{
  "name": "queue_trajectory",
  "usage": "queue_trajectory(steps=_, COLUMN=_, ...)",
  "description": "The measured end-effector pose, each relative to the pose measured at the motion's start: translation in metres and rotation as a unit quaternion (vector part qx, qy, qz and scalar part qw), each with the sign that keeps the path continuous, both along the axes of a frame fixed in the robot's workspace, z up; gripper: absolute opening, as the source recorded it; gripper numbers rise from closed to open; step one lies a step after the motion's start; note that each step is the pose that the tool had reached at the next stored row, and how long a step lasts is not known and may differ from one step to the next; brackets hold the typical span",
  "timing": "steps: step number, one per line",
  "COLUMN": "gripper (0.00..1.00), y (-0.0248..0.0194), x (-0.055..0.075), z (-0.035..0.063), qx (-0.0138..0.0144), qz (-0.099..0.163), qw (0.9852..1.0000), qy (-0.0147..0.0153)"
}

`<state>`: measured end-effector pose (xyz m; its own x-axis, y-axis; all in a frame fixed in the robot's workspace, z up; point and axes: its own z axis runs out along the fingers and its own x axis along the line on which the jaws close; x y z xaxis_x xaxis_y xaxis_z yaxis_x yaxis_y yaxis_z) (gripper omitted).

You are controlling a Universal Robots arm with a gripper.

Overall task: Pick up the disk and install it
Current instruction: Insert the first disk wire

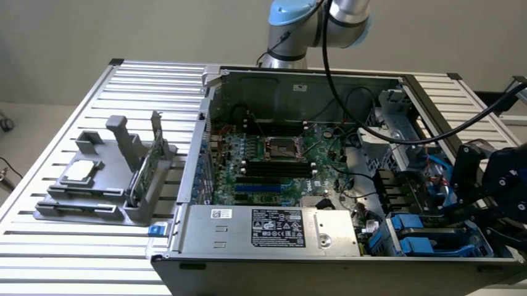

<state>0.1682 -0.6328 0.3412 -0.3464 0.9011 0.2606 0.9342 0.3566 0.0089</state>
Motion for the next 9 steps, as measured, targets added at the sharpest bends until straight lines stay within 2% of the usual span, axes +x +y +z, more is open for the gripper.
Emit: queue_trajectory(steps=9, gripper=0.17, y=0.0000, x=-0.0025, z=-0.0009, qx=-0.0018, qz=-0.038, qw=0.9993, qy=0.0000)
